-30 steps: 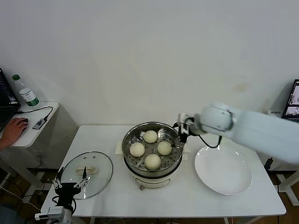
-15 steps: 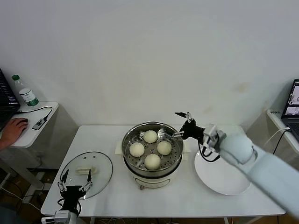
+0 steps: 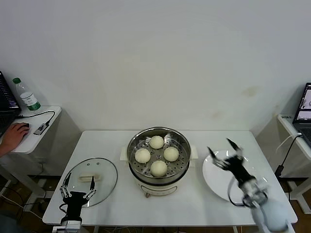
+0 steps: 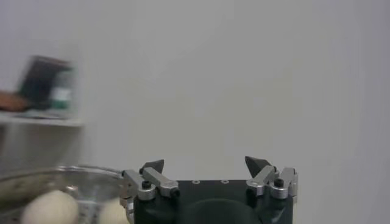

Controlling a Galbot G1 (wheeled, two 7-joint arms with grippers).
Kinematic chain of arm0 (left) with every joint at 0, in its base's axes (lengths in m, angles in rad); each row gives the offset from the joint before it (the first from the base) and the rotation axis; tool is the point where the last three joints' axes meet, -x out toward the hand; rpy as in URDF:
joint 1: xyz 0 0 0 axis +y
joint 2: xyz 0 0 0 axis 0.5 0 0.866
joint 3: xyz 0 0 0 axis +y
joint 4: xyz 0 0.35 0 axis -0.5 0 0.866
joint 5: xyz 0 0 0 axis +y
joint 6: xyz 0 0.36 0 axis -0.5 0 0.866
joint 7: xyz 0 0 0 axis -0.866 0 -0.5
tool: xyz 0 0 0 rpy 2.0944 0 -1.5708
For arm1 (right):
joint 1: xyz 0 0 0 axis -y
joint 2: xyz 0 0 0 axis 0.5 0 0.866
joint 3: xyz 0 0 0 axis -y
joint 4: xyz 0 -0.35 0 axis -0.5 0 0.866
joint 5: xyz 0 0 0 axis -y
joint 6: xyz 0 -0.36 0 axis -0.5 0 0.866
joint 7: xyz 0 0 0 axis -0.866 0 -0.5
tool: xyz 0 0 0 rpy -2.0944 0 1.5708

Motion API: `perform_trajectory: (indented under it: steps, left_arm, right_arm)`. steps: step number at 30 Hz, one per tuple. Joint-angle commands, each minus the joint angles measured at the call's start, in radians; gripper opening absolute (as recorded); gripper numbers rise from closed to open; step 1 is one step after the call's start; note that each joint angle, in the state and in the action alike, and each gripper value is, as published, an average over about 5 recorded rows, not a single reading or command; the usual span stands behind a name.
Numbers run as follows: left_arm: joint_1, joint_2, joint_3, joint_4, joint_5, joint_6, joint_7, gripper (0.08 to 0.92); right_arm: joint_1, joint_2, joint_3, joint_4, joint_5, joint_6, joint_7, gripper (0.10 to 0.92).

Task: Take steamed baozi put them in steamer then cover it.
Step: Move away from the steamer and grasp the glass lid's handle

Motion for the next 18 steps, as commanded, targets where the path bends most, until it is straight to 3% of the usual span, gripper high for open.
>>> perform_trajectory:
  steps: [1, 5, 18]
  left_arm:
    - [0.063, 0.102, -0.069, 0.11, 0.638, -0.088, -0.064, 0.823]
    - [0.043, 0.136, -0.085, 0.16, 0.76, -0.109, -0.088, 0.823]
    - [-0.188, 0.226, -0.002, 0.385, 0.876, -0.105, -0.073, 0.823]
  right_arm:
    - [-0.198, 0.247, 0.369, -0.004, -0.069, 0.048, 0.095, 0.823]
    - [-0.185, 0.277, 0.375, -0.023, -0.055, 0.049, 0.148, 0.823]
    - [-0.203, 0.336, 0.382, -0.021, -0.067, 0.1, 0.196, 0.823]
